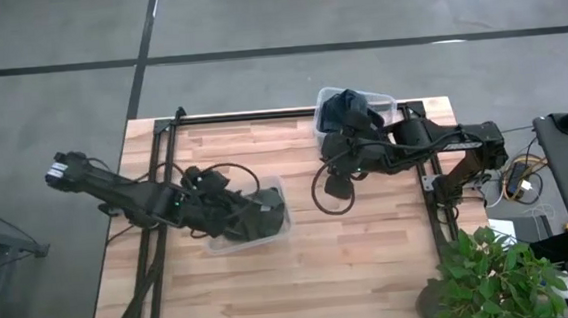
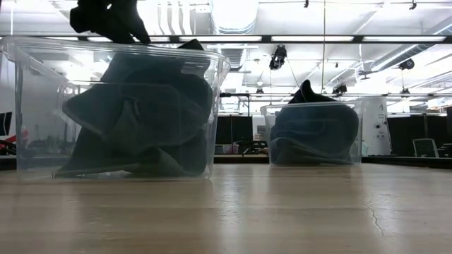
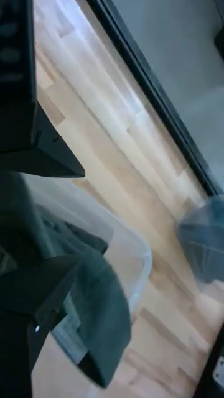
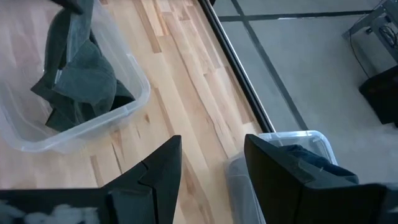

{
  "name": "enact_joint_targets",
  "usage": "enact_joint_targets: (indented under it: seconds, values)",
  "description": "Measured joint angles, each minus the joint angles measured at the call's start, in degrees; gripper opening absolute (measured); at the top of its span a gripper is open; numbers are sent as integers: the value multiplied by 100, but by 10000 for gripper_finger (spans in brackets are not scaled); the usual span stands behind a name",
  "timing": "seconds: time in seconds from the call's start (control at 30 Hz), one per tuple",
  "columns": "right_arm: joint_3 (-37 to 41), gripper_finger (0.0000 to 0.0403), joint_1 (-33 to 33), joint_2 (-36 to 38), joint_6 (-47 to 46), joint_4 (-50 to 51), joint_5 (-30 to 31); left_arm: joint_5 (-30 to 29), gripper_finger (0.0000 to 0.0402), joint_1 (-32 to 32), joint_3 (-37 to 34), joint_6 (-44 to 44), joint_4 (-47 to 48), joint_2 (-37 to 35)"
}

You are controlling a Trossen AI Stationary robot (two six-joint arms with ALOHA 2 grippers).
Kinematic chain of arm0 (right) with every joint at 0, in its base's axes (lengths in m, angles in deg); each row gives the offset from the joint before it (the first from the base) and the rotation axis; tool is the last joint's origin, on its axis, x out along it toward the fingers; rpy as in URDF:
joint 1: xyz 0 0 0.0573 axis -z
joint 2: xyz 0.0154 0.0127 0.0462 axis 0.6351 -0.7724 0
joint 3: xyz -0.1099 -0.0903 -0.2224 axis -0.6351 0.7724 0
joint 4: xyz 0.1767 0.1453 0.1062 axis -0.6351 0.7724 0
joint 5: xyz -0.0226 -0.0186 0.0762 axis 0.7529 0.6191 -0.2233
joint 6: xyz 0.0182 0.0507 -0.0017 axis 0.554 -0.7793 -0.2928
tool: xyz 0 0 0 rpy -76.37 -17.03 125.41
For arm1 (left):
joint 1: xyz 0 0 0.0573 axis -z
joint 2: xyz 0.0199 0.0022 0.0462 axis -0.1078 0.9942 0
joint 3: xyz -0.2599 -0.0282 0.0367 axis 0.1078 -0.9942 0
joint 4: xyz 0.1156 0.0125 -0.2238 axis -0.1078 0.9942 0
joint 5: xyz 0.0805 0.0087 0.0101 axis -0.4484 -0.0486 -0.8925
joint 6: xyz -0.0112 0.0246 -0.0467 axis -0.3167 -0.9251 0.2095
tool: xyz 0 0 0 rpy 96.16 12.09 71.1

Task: Pick & Place hat
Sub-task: Put the green cap into the bottom transparent bin, then return to Home Position

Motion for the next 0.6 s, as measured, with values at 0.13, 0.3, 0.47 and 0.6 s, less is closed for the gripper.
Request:
enact_joint_targets:
  seconds: [0.13,0.3,0.47,0.6]
  values:
    - [109,171,0,6,0,-19,2,195,206,-25,-138,160,15,78]
    - [228,171,0,6,22,-33,0,1454,206,-282,-289,519,42,188]
    - [228,171,0,8,13,-40,2,1269,206,-295,-124,318,76,131]
    - [228,171,0,8,2,-30,2,669,205,-274,349,-343,55,-32]
